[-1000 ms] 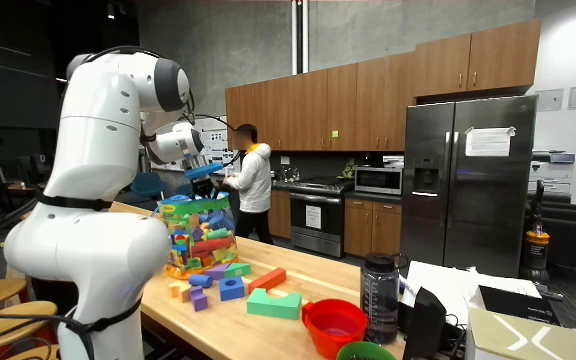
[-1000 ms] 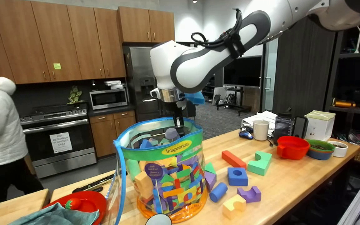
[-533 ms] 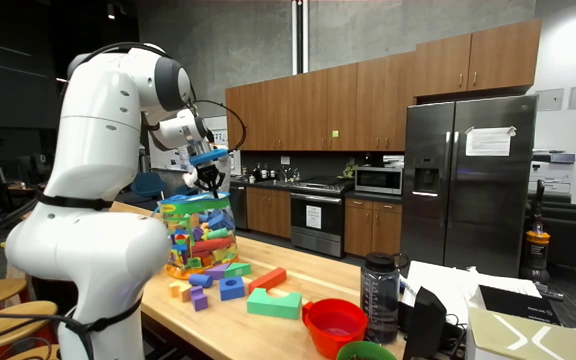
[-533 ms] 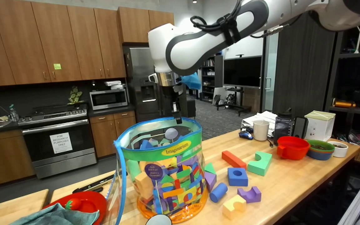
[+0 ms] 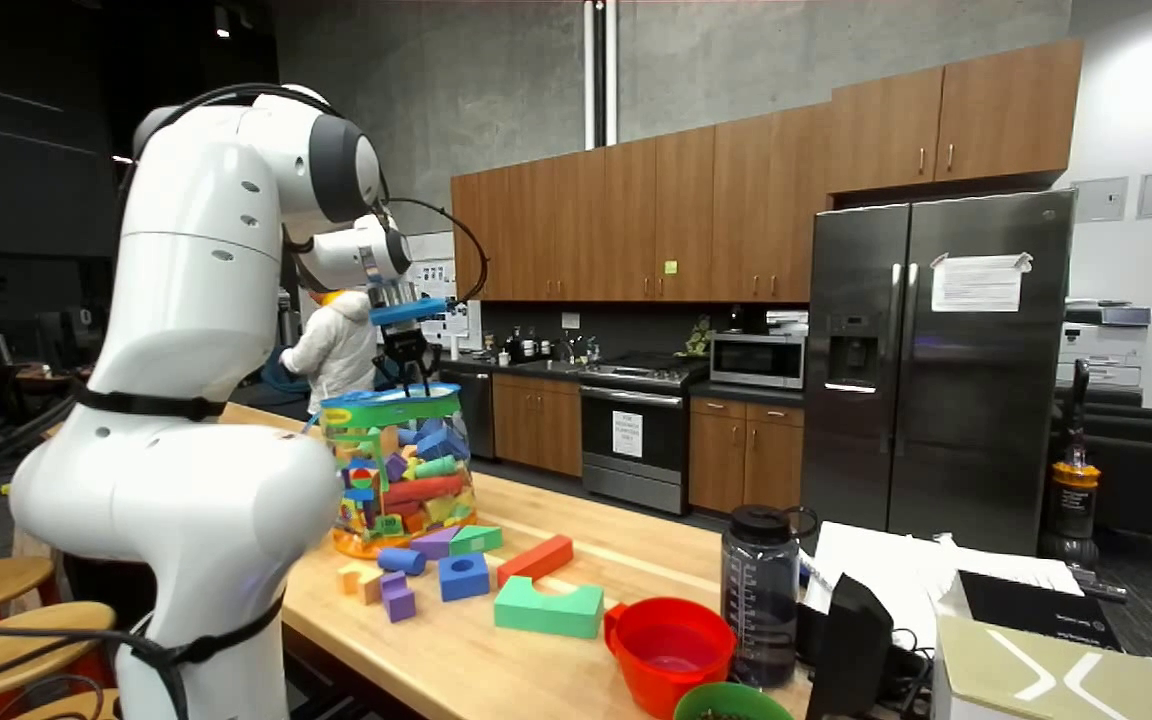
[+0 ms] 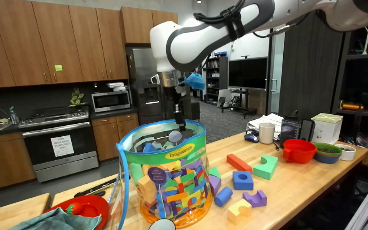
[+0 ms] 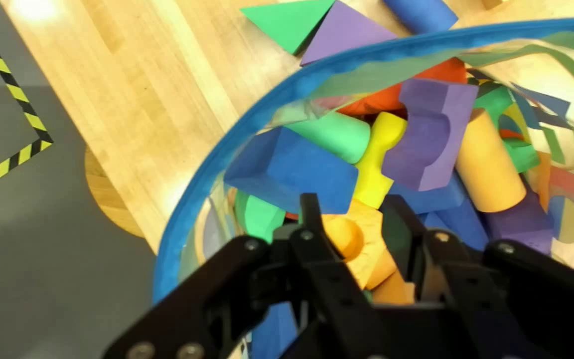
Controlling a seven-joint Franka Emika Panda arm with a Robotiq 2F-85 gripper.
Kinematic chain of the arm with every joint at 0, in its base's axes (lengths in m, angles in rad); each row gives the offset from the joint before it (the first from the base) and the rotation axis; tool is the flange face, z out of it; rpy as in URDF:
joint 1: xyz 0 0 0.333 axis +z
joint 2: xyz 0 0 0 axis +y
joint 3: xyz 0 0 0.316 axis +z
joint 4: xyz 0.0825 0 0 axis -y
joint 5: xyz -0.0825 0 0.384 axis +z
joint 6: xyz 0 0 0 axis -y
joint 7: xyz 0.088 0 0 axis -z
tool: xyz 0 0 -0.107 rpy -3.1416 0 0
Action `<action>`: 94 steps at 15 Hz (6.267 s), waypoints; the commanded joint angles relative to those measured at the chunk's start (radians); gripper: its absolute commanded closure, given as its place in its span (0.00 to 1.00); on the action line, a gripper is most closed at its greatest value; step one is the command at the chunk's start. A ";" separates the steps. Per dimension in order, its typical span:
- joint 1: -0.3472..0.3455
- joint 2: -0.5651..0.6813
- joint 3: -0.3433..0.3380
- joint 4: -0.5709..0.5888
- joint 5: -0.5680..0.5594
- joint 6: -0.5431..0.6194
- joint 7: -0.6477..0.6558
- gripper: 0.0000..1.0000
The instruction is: Remove one purple block from the clear bag and put it on the counter.
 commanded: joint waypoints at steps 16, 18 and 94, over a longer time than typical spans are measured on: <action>0.025 -0.020 0.047 -0.296 0.148 0.207 0.085 0.00; 0.030 -0.006 0.049 -0.319 0.141 0.266 0.101 0.00; 0.069 0.107 -0.100 0.105 -0.407 0.381 0.202 0.93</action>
